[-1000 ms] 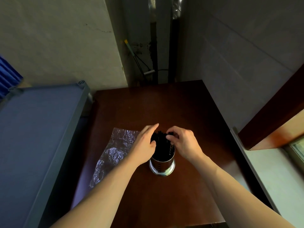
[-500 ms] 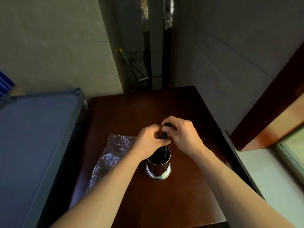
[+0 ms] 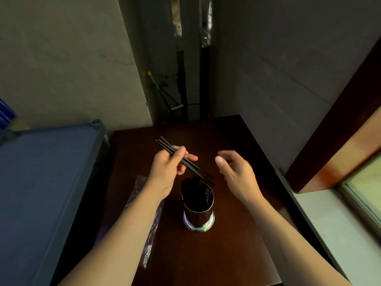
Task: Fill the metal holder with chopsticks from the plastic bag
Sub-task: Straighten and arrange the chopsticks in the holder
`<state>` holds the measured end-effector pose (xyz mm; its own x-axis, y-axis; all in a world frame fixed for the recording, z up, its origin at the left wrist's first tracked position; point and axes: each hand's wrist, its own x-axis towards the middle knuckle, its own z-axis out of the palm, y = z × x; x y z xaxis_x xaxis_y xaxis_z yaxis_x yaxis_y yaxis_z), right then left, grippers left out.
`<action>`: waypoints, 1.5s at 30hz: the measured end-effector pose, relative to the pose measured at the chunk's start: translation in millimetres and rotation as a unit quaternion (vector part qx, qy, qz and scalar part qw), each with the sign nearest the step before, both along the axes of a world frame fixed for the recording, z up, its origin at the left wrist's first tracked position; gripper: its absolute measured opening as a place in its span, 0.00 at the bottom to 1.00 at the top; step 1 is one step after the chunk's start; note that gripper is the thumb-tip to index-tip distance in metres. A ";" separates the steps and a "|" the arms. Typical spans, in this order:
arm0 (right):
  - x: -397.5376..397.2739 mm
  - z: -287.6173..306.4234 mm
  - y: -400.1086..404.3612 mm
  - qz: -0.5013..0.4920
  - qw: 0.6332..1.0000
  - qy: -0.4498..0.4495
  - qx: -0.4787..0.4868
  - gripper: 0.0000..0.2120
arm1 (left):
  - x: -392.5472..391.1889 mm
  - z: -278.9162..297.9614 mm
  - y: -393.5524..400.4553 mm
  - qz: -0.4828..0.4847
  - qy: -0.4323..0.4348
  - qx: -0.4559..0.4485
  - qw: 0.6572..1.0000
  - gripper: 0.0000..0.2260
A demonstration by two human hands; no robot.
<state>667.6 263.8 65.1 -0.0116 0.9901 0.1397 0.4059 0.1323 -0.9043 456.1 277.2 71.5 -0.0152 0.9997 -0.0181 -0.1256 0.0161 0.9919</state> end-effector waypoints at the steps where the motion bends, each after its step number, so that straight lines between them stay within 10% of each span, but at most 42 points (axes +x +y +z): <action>1: 0.5 -6.6 -2.4 0.003 0.999 0.009 -0.032 0.28 | -3.3 -0.1 1.3 0.006 -0.047 -0.009 0.999 0.08; 6: -19.3 -22.8 -14.1 0.065 0.954 0.232 -0.177 0.28 | 0.9 -1.0 5.0 -0.008 -0.226 -0.046 0.973 0.09; 16: -30.1 5.6 -7.3 0.020 0.780 0.606 -0.154 0.08 | 25.9 -5.9 -9.4 -0.051 -0.339 -0.122 0.932 0.07; 24: -8.3 10.9 5.9 -0.038 0.872 0.483 -0.070 0.07 | 14.6 -15.6 -5.1 0.012 -0.294 -0.172 0.940 0.19; 31: 22.0 -2.0 11.7 -0.011 0.966 0.253 -0.054 0.08 | -22.0 -48.7 2.6 0.216 -0.104 -0.226 0.944 0.09; 45: 0.1 -38.9 -2.2 0.082 0.988 -0.110 -0.068 0.04 | -8.2 -71.4 -15.4 0.000 0.158 -0.224 0.962 0.29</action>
